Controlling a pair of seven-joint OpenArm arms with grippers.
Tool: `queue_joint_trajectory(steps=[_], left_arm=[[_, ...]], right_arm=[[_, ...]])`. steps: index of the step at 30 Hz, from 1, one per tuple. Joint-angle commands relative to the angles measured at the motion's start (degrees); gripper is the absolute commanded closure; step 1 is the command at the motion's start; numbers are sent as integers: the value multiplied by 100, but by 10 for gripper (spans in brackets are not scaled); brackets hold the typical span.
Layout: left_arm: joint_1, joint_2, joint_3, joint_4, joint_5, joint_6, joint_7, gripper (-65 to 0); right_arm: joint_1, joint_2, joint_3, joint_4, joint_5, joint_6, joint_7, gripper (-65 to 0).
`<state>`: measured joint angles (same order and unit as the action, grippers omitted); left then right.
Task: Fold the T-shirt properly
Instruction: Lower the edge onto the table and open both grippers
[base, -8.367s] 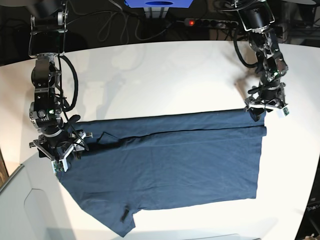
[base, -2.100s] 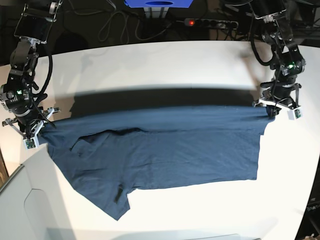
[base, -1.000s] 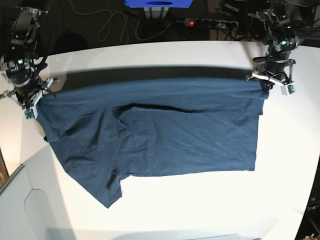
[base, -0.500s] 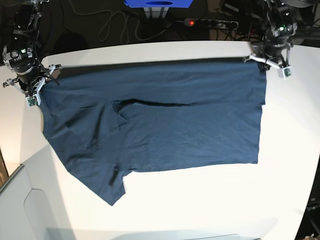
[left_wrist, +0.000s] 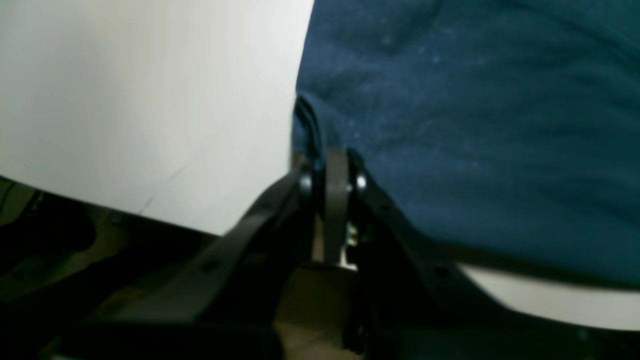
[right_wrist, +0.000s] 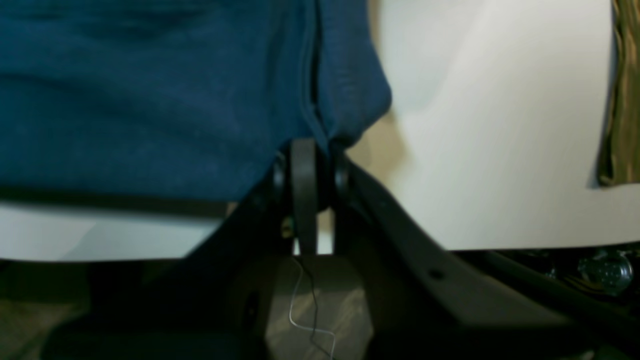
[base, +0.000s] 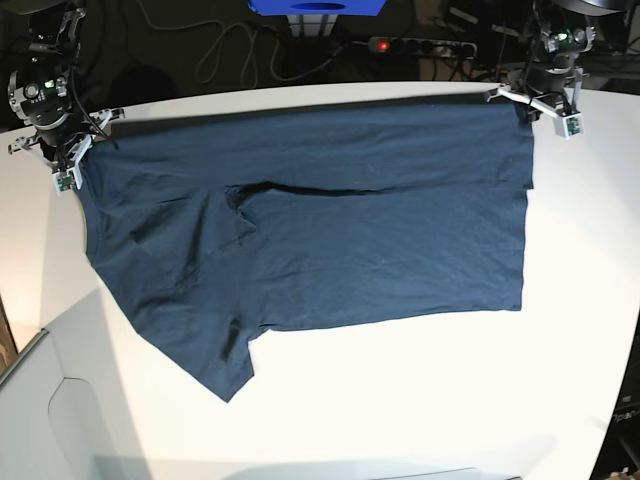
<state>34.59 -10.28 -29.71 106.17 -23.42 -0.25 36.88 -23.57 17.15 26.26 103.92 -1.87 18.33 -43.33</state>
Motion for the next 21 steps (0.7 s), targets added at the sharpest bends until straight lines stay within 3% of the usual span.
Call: queue_joint_trajectory(steps=[1, 21], left_arm=[[53, -49, -40, 77, -10, 21, -97, 0], [0, -49, -40, 77, -27, 21, -97, 0]], right_arm=[[-3, 92, 51, 83, -29, -26, 65, -1], [-153, -22, 33, 83, -29, -26, 65, -2]])
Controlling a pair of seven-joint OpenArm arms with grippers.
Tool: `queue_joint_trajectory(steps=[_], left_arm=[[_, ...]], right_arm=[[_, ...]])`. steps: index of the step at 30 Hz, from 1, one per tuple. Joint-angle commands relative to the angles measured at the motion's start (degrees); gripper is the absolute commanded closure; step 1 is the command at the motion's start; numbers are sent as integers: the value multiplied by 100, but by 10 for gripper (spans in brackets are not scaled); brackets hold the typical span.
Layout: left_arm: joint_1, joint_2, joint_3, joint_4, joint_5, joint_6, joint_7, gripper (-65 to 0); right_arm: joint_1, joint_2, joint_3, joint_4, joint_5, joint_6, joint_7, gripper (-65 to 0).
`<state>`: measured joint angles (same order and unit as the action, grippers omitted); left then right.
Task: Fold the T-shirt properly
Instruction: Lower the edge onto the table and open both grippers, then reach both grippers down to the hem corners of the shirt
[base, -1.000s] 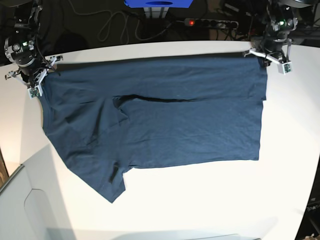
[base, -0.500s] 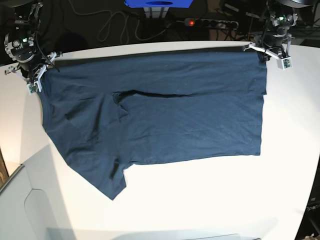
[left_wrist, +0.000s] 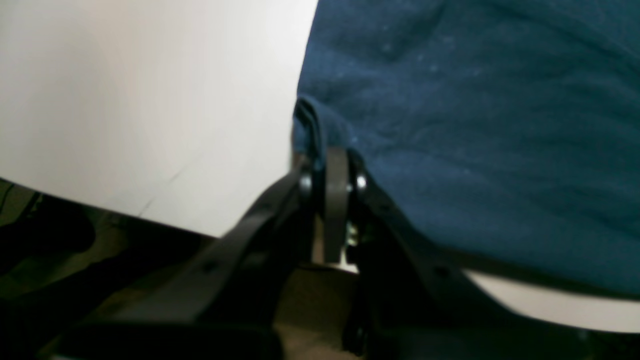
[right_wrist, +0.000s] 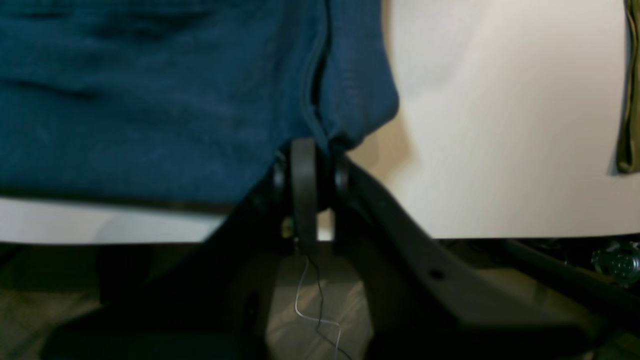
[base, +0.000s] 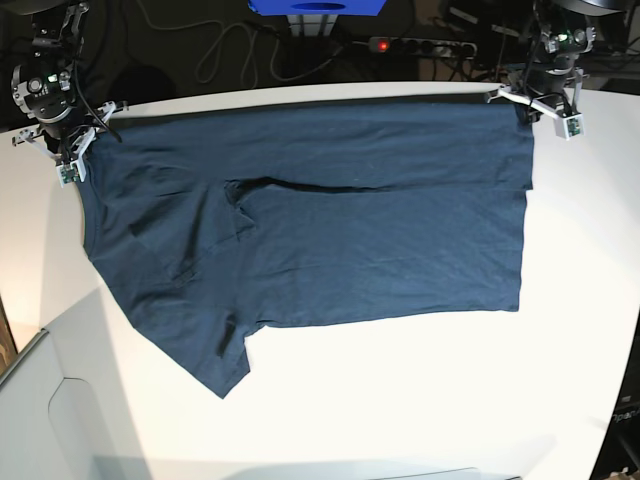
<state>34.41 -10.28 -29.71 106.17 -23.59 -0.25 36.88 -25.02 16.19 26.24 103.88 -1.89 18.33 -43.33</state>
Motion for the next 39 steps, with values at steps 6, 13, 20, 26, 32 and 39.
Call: queue_joint_trajectory(steps=[6, 13, 20, 26, 32, 39], left_arm=[[18, -49, -31, 77, -10, 12, -97, 0], [-96, -75, -4, 95, -10, 12, -53, 0], [-105, -57, -40, 130, -10, 21, -44, -237], [-79, -57, -48, 482, -10, 21, -71, -381], [-105, 101, -470, 807, -10, 21, -44, -381], [-615, 118, -936, 807, 8, 12, -44, -381]], right_arm=[[-8, 74, 27, 87, -26, -26, 56, -5], [-8, 74, 27, 87, -26, -26, 56, -83], [9, 74, 44, 87, -26, -26, 56, -300], [36, 74, 53, 140, -26, -26, 56, -378], [62, -23, 405, 140, -9, -26, 109, -378], [493, -58, 651, 140, -18, -26, 65, -378]])
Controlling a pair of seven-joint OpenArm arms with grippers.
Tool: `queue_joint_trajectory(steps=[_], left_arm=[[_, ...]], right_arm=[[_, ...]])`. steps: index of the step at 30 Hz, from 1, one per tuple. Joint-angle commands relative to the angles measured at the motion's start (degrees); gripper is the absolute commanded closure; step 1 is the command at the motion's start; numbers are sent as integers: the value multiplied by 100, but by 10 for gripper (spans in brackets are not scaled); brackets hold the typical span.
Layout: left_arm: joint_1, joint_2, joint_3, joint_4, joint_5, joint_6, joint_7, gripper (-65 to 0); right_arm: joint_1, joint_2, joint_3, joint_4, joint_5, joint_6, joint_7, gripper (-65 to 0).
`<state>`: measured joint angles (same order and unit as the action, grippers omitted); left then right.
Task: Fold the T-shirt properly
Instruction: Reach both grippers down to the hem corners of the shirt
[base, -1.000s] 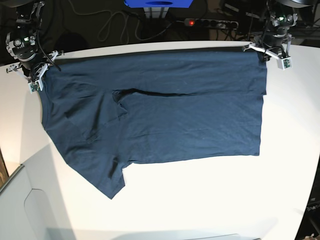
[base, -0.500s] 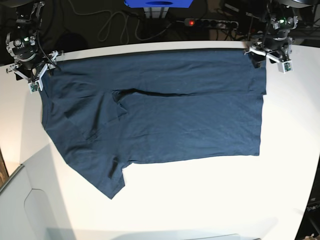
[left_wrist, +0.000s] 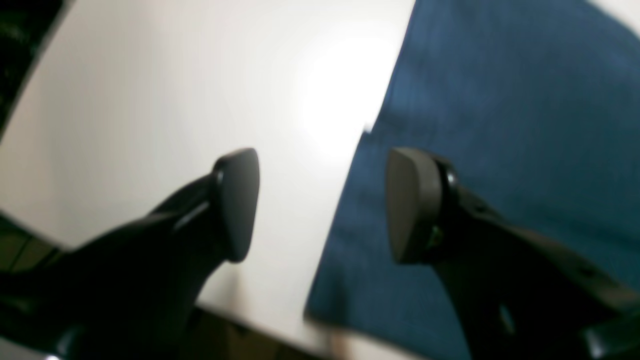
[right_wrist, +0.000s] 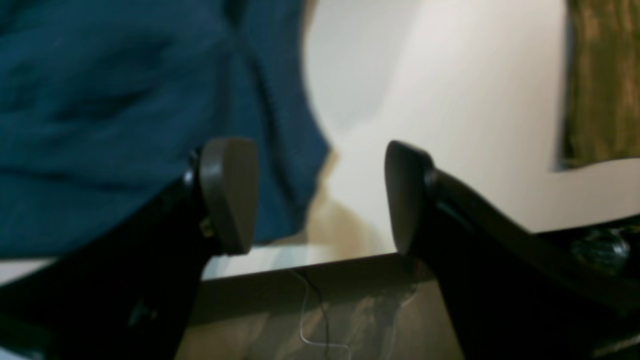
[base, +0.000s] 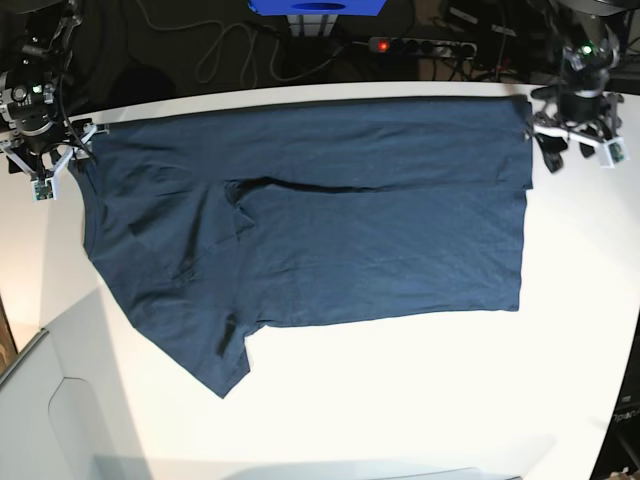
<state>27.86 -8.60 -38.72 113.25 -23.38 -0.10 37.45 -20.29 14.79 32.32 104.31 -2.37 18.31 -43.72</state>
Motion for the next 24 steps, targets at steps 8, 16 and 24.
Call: queue_joint_trajectory(steps=[8, 16, 24], left_arm=[[-1436, -234, 8, -270, 4, -3, -101, -383], [-3353, -823, 835, -2741, 21, -3, -154, -383], [-4935, -1193, 2065, -5422, 21, -3, -1059, -383]], right_arm=[[742, 55, -1, 87, 22, -24, 96, -383], [935, 91, -317, 52, 22, -24, 96, -383], [873, 91, -317, 52, 22, -24, 96, -383]])
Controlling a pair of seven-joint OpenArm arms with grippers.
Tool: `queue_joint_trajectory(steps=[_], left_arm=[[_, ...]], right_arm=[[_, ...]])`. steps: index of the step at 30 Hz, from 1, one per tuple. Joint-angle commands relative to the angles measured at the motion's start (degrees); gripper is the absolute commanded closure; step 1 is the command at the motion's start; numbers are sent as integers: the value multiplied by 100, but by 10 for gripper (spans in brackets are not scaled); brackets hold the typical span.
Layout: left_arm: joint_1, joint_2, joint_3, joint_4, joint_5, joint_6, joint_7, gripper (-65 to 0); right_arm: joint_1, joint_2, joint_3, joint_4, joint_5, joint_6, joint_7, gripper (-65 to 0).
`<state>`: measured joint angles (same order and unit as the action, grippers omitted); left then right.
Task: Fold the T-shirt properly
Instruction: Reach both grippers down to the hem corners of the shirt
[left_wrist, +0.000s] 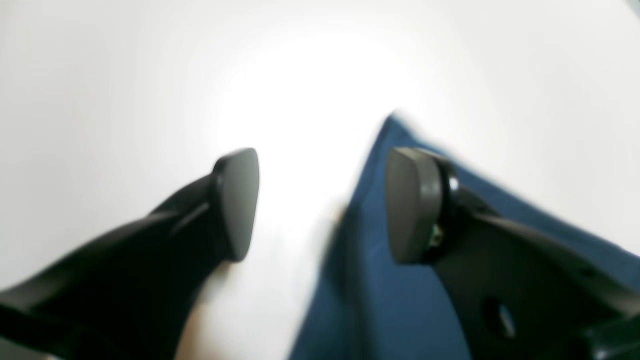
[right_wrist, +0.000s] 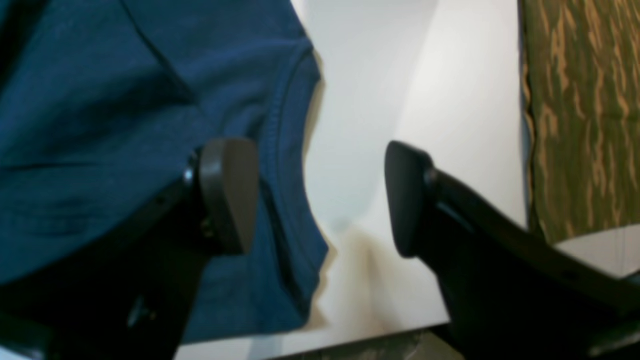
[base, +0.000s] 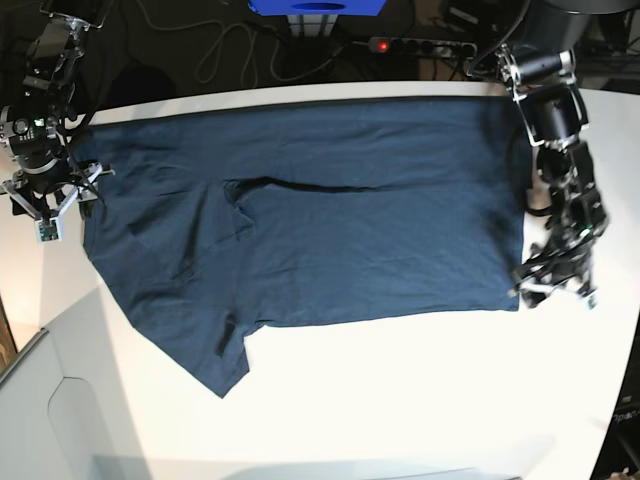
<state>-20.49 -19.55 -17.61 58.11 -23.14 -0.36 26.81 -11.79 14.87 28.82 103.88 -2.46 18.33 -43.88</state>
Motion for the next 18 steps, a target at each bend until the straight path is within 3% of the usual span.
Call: queue_joint_trajectory(steps=[1, 6, 11, 16, 18], left_arm=[[-197, -142, 227, -171, -3, 23, -232, -383], [-892, -194, 1255, -1437, -3, 67, -927, -383], [-953, -150, 1281, -1771, -3, 58, -1287, -382], [-944, -142, 1290, -1797, -3, 49, -1287, -377], [-944, -142, 1299, -1806, -3, 40, -1296, -335]], right_arm=[[14, 82, 32, 96, 31, -26, 111, -383], [6, 82, 50, 96, 22, -26, 111, -383], [-56, 91, 76, 96, 22, -26, 111, -383], [32, 91, 59, 87, 22, -26, 111, -383], [261, 91, 41, 78, 22, -26, 111, -383]])
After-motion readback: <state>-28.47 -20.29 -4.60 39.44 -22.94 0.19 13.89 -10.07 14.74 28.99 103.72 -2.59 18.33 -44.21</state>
